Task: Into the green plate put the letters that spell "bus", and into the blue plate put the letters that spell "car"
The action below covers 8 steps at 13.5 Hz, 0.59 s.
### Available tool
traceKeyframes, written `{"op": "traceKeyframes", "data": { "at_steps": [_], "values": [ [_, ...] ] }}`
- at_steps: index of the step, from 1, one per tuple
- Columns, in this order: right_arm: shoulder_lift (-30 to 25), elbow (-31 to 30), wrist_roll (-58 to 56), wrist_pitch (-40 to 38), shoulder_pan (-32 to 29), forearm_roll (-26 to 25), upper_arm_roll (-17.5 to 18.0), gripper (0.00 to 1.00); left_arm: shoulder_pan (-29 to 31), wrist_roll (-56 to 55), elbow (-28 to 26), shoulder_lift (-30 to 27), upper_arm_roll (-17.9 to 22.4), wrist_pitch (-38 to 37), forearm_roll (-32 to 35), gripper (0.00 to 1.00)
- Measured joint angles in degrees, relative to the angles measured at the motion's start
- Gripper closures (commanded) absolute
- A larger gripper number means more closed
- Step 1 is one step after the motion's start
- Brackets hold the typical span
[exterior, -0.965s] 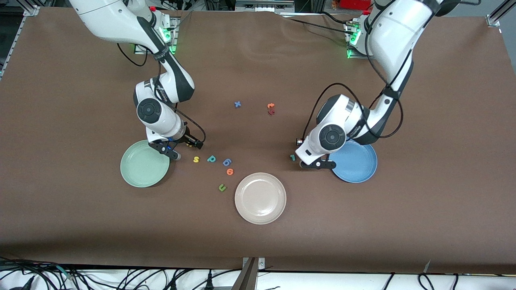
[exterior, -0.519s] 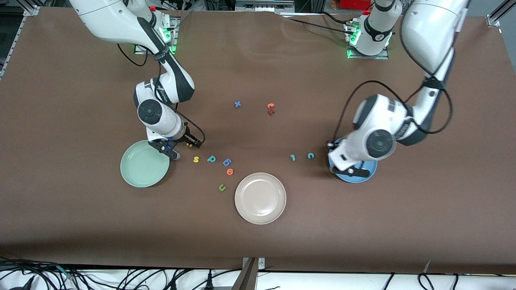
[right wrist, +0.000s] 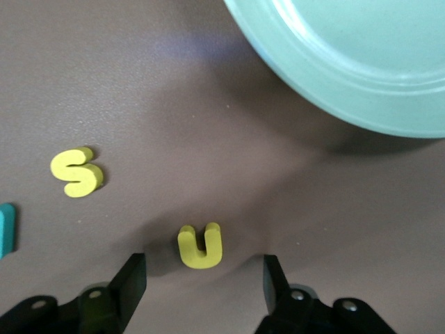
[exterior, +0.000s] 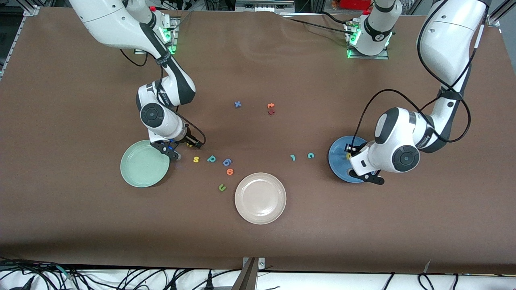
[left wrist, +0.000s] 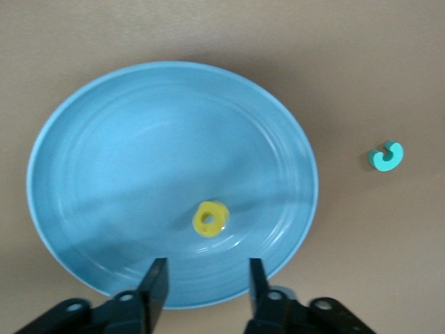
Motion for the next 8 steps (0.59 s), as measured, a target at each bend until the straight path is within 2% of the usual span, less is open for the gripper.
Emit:
{"op": "traceKeyframes", "data": {
  "at_steps": [2,6,7,8],
  "values": [
    [0.2,0.0,0.0,0.2,0.0,0.0,0.0,0.40,-0.8,0.0,0.5,0.0,-0.3,0.2,0.0,0.00],
    [0.3,0.2,-0.2,0.7,0.0,-0.1,0.0,0.91,-3.5,-0.8,1.3,0.1,-0.6,1.3,0.0,0.00],
    [0.2,0.4,-0.5,0.8,0.0,-0.1,0.0,1.00,-4.6,-2.5,1.5,0.3,-0.6,1.8,0.0,0.00],
    [0.2,0.5,-0.9,0.7,0.0,-0.1,0.0,1.00,-5.7,-4.8,1.9,0.8,-0.7,2.6,0.0,0.00]
  ]
}}
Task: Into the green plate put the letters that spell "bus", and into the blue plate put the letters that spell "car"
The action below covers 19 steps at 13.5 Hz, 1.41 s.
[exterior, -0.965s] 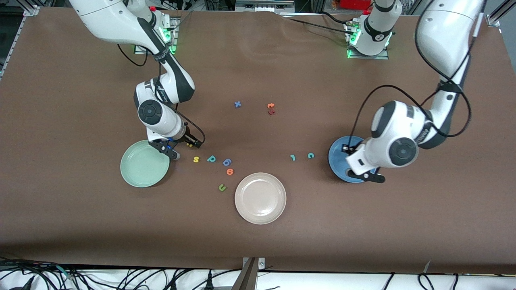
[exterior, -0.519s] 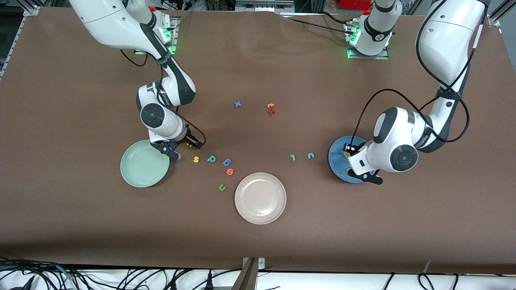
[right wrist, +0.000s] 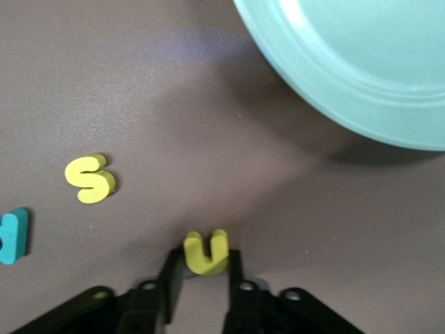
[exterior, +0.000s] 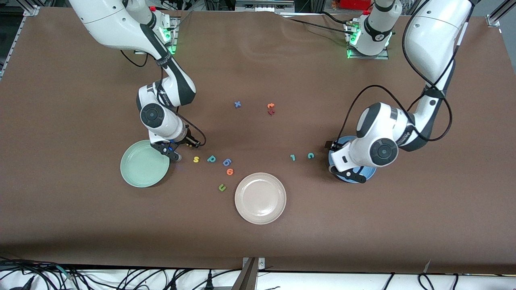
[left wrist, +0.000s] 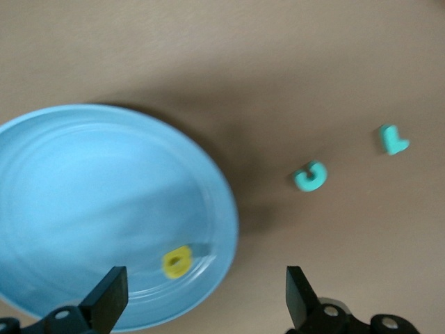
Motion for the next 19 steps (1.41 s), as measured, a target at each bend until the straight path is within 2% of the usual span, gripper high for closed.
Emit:
{"op": "traceKeyframes", "data": {
  "at_steps": [2,5,8,9,11,13,15,16,17,18,19],
  "values": [
    [0.0,0.0,-0.8,0.0,0.0,0.0,0.0,1.00,-2.6,-5.2,0.7,1.4,0.0,2.5,0.0,0.00],
    [0.0,0.2,-2.8,0.0,-0.2,0.0,-0.9,1.00,-6.3,-10.7,0.7,4.6,0.0,10.1,0.0,0.00],
    [-0.1,0.5,-3.7,-0.1,-0.5,-0.1,-1.3,1.00,-8.9,-12.7,0.8,7.5,0.1,15.5,0.5,0.00],
    [-0.4,1.0,-5.2,-1.1,-0.5,-0.1,-1.7,1.00,-8.9,-12.8,0.8,7.9,0.2,15.8,2.7,0.00],
    [-1.6,3.9,-9.8,-7.2,-1.1,-0.1,-3.1,1.00,-8.7,-12.9,0.8,8.0,0.3,15.8,7.4,0.00],
    [-3.7,7.7,-16.3,-14.9,-2.4,-0.1,-4.5,1.00,-8.8,-12.9,0.8,8.0,0.3,15.6,8.7,0.01],
    [-5.4,9.7,-23.9,-18.5,-3.4,-0.1,-6.5,1.00,-8.8,-12.9,0.7,8.0,0.3,15.4,8.7,0.02],
    [-5.6,9.8,-27.8,-18.7,-3.9,-0.1,-7.7,1.00,-8.8,-12.9,0.4,8.1,0.2,15.3,8.7,0.09],
    [-5.4,9.8,-31.2,-18.6,-4.8,-0.1,-8.3,1.00,-8.9,-12.9,-0.1,8.3,0.2,15.2,8.7,0.23],
    [-4.6,9.8,-34.3,-17.9,-6.2,-0.1,-8.5,1.00,-8.9,-12.9,-0.6,8.4,0.2,15.2,8.7,0.53],
    [-3.3,9.7,-37.2,-16.0,-7.6,-0.1,-8.6,1.00,-8.9,-12.9,-0.5,8.3,0.2,15.2,8.7,0.66]
  ]
}}
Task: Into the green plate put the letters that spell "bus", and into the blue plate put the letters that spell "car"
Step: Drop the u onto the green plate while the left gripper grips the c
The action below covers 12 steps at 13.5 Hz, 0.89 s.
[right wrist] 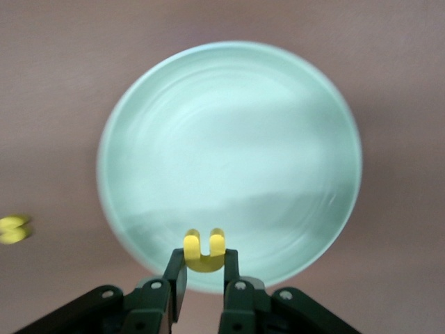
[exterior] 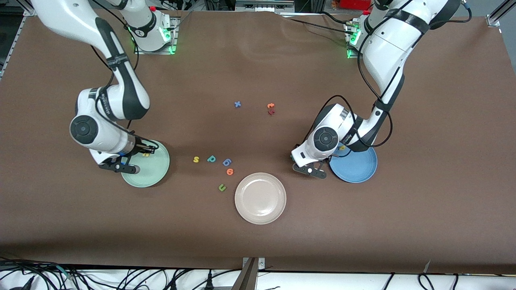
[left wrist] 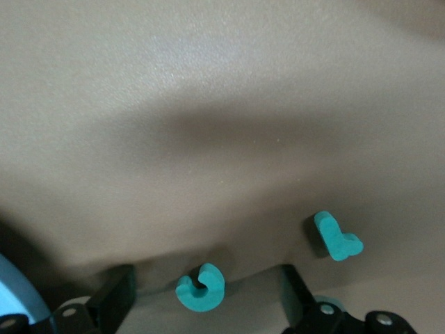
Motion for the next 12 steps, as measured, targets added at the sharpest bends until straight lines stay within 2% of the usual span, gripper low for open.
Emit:
{"op": "traceKeyframes", "data": {
  "at_steps": [1,2,3,4,9,12],
  "values": [
    [1.5,0.0,-2.0,2.2,-1.1,0.0,0.0,1.00,0.0,0.0,0.0,-0.2,0.0,-0.1,0.0,0.69],
    [2.9,0.0,-3.0,4.0,-1.6,0.0,0.0,0.88,0.0,0.0,0.0,-0.3,-0.1,-0.1,0.0,0.73],
    [4.1,0.0,-3.2,5.3,-1.7,0.0,0.0,0.31,0.0,0.0,0.1,-0.3,-0.1,-0.1,0.0,0.74],
    [4.9,0.0,-3.2,6.3,-1.6,0.0,0.1,0.15,0.0,0.0,0.1,-0.4,-0.1,-0.1,0.0,0.74],
    [4.8,0.6,-2.0,7.4,-1.1,0.1,0.5,0.14,0.2,-0.2,0.2,-0.4,0.0,-0.6,0.0,0.74],
    [4.1,0.7,4.5,7.6,2.0,0.1,1.0,0.15,0.4,-0.2,0.7,-0.5,0.0,-1.8,0.0,0.73]
  ]
}}
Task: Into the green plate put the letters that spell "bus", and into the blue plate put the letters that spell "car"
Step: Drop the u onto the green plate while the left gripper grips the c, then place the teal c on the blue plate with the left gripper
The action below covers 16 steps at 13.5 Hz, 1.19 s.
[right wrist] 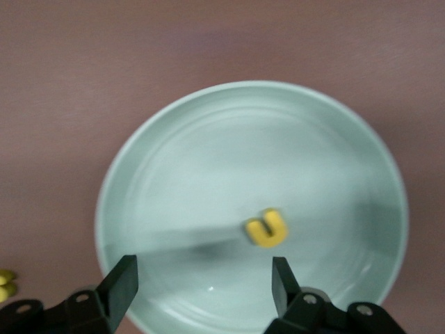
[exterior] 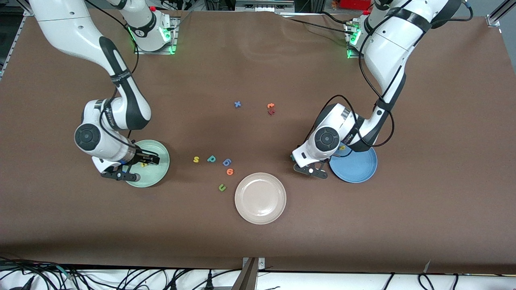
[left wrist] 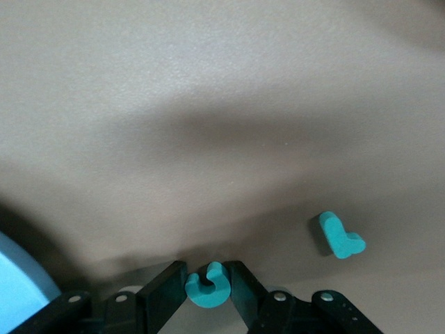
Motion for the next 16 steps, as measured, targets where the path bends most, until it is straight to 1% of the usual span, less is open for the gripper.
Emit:
{"op": "traceKeyframes", "data": {
  "at_steps": [3,5,7,9,10,11,12,13,16],
  "values": [
    [1.0,-0.1,10.6,4.1,6.4,0.0,0.3,0.15,0.3,0.0,1.1,-1.4,0.0,-2.1,0.0,0.73],
    [2.4,-0.2,16.1,7.9,9.7,0.0,0.3,0.17,1.0,-0.1,1.6,-4.0,0.0,-4.6,0.0,0.72],
    [3.9,-0.3,18.6,10.4,11.2,0.0,0.3,0.19,2.7,1.2,1.6,-6.8,0.1,-7.1,0.0,0.72],
    [5.3,-0.3,19.0,12.1,11.3,0.0,0.3,0.19,6.1,6.7,1.6,-7.7,0.2,-7.9,0.0,0.71],
    [5.9,-0.3,19.0,13.0,11.3,0.0,0.2,0.22,8.0,10.1,1.5,-7.6,0.3,-7.9,0.0,0.64],
    [6.3,-0.3,19.0,13.6,11.3,0.0,0.2,0.25,9.7,12.9,1.2,-7.4,0.3,-7.9,0.0,0.38],
    [6.5,-0.3,19.0,13.7,11.3,0.0,0.2,0.25,10.7,14.6,0.8,-7.2,0.3,-7.9,-0.1,0.03],
    [6.5,-0.3,19.0,13.7,11.4,0.0,0.2,0.25,10.9,15.3,0.5,-6.8,0.3,-7.9,-0.1,0.00],
    [6.8,-0.3,19.0,14.5,12.0,0.0,0.2,0.25,9.8,15.5,0.5,-6.3,-0.3,-7.8,-0.1,0.00]
  ]
}}
